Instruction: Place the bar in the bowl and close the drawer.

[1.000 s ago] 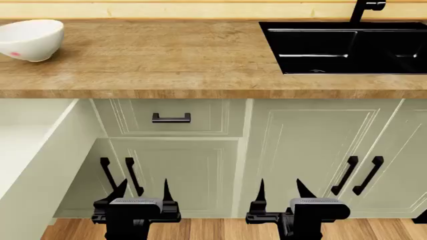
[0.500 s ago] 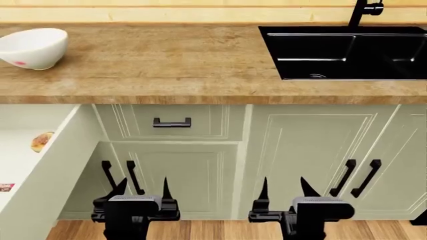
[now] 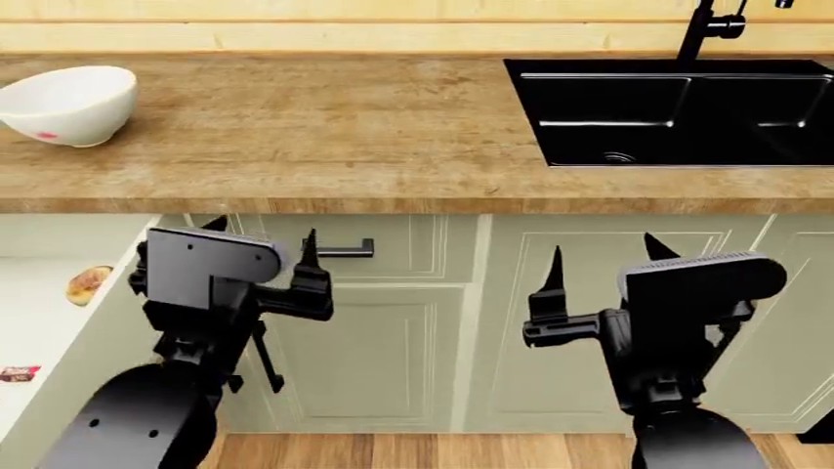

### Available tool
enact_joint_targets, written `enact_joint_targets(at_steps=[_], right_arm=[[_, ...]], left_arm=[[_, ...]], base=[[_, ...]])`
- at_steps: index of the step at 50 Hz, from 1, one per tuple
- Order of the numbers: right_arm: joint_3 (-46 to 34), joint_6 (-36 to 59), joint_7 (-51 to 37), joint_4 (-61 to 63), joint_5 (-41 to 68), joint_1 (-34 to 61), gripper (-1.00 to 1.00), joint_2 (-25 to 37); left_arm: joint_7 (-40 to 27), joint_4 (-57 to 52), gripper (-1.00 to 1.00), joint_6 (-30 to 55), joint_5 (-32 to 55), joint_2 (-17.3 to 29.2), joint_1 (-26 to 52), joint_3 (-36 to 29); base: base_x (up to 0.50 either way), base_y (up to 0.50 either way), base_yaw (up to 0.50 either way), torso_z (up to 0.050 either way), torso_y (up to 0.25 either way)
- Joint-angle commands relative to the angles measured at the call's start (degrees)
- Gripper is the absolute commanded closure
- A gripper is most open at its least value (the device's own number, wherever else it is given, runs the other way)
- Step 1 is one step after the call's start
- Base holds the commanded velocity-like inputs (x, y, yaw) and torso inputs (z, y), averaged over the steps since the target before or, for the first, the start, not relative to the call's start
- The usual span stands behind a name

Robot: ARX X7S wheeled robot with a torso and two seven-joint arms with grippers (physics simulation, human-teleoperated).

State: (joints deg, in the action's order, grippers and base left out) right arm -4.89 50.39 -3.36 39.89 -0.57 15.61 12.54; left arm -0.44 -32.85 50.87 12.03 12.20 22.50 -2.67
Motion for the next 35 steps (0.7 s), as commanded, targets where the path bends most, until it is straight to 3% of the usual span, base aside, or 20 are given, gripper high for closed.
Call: enact_joint_targets(at_steps=[1,9,35], right_arm=[[-1.7,24.6,2.3,12.5,-0.5,14.8,-1.00,3.9],[-0.9,29.2,2.3,12.6,-0.8,19.7,-1.00,4.3],[-1.4,28.4,1.3,11.9,-1.1,19.7,-1.00,4.5]], left_arm=[[2.3,-8.6,-1.00,23.8,5.8,2.4,16.7,2.5],[2.5,-8.8,-1.00,26.7,6.7,2.9,19.7,2.5],[2.2,-8.0,-1.00,26.2,7.1,4.2,20.9,1.8]], base=[[0.00,0.00,0.00,0.050,0.014],[0.00,0.04,0.00,0.050,0.013],[0.00,0.50,0.00,0.050,0.013]])
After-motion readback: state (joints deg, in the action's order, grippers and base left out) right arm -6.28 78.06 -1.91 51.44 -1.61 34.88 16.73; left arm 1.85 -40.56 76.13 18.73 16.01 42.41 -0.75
